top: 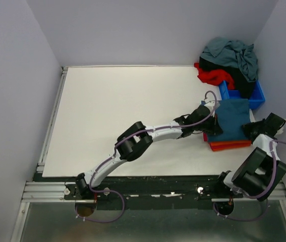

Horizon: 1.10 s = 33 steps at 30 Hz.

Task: Fold and stack the t-shirts
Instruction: Put the neatly folded tshirt into the corner of the board with both arms

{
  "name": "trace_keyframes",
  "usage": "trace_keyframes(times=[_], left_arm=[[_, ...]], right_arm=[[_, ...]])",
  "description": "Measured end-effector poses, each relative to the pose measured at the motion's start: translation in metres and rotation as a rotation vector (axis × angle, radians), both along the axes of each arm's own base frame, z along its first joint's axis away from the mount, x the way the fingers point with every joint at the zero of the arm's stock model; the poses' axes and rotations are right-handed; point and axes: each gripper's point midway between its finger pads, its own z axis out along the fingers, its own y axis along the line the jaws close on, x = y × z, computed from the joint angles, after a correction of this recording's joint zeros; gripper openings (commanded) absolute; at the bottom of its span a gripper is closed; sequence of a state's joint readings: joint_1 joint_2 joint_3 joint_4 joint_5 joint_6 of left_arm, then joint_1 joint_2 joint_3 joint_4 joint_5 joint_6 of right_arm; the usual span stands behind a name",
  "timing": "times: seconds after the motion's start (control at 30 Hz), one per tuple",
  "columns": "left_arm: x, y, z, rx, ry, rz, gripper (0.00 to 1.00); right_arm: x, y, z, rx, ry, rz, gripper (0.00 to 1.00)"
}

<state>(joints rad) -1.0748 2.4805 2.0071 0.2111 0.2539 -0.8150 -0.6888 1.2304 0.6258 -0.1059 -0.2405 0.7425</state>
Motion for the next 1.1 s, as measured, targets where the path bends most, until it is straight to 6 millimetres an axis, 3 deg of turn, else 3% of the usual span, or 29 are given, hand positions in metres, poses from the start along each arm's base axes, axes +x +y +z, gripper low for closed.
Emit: trace_keyframes(times=[0.13, 0.37, 0.5, 0.6, 0.73, 0.8, 0.83, 0.87, 0.9, 0.97, 1.0, 1.07, 1.1], left_arm=[[-0.001, 0.006, -0.043, 0.075, 0.053, -0.009, 0.0], [-0.003, 0.012, -0.045, 0.081, 0.05, -0.013, 0.0], [-0.005, 0.022, -0.033, 0.11, 0.013, -0.015, 0.0], [-0.002, 0.041, -0.01, 0.136, -0.041, 0.011, 0.0], [0.008, 0.087, 0.043, 0.138, -0.128, 0.103, 0.0], [0.019, 0.115, 0.066, 0.123, -0.155, 0.159, 0.0], [0.03, 0.139, 0.082, 0.108, -0.171, 0.207, 0.02], [0.04, 0.157, 0.088, 0.107, -0.179, 0.246, 0.05], [0.051, 0.177, 0.095, 0.106, -0.19, 0.291, 0.12], [0.079, 0.231, 0.099, 0.129, -0.208, 0.415, 0.38], [0.093, 0.26, 0.099, 0.15, -0.218, 0.484, 0.59], [0.104, 0.302, 0.088, 0.205, -0.226, 0.583, 0.9], [0.103, 0.319, 0.082, 0.231, -0.224, 0.619, 0.99]], right_arm=[[-0.007, 0.0, -0.03, 0.078, 0.098, -0.042, 0.01], [-0.009, -0.003, -0.027, 0.1, 0.125, -0.077, 0.01], [-0.013, -0.005, -0.001, 0.025, 0.092, -0.07, 0.01], [-0.01, -0.006, 0.045, -0.093, -0.007, -0.04, 0.05], [0.003, 0.016, 0.109, -0.239, -0.152, 0.063, 0.24], [0.013, 0.04, 0.132, -0.284, -0.212, 0.153, 0.48], [0.018, 0.054, 0.14, -0.303, -0.238, 0.206, 0.7], [0.023, 0.07, 0.147, -0.318, -0.263, 0.263, 1.0], [0.027, 0.084, 0.15, -0.321, -0.281, 0.307, 1.0], [0.034, 0.119, 0.155, -0.348, -0.307, 0.434, 1.0], [0.037, 0.137, 0.156, -0.354, -0.317, 0.497, 1.0], [0.04, 0.168, 0.161, -0.367, -0.341, 0.607, 1.0], [0.041, 0.18, 0.162, -0.378, -0.351, 0.653, 1.0]])
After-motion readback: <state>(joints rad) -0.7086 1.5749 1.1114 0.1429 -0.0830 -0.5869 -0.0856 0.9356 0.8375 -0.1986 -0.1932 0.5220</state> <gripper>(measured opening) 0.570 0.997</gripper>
